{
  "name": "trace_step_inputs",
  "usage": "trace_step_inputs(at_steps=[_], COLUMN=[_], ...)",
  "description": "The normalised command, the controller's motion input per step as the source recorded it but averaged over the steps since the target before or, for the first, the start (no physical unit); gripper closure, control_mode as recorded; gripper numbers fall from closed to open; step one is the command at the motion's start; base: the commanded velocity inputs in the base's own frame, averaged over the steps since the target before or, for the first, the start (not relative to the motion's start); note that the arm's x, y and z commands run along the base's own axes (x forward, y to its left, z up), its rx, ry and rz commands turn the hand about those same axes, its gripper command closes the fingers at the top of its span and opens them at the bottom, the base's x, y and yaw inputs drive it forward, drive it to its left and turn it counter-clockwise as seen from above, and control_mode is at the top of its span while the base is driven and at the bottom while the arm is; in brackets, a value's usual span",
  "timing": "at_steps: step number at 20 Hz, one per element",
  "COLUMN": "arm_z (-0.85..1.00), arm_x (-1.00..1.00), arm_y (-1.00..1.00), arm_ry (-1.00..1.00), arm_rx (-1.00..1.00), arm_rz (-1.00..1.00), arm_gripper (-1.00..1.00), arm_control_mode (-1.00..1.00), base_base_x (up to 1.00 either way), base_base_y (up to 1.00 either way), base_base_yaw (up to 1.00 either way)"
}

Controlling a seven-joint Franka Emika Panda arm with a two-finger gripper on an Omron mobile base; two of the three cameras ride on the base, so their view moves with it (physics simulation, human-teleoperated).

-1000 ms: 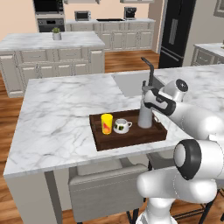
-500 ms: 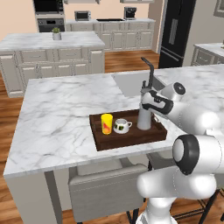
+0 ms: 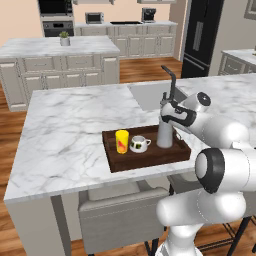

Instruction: There is a tray on the dining counter. Grab the cup, mug, and pitcher and place them on the tray. The pitcher may be placed next to the tray if it cannot fit the tray.

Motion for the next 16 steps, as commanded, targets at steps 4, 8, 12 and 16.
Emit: trace_step_inputs(at_steps=[4,8,12,16], arm_z=[-0.01,0.00,0.00,0.00], arm_x=[0.00,0.00,0.00,0.00], arm_y=[0.00,0.00,0.00,0.00], arm_ry=[0.00,0.00,0.00,0.00], arm_rx=[0.00,0.00,0.00,0.00], arm_rz=[0.00,0.00,0.00,0.00], arm_gripper=[1.00,-1.00,-1.00,-1.00], arm_control_mode=[-1.00,-1.00,-1.00,-1.00], base_base_x=[0.00,0.00,0.00,0.00], base_base_y=[0.00,0.00,0.00,0.00], base_base_yaw=[0.00,0.00,0.00,0.00])
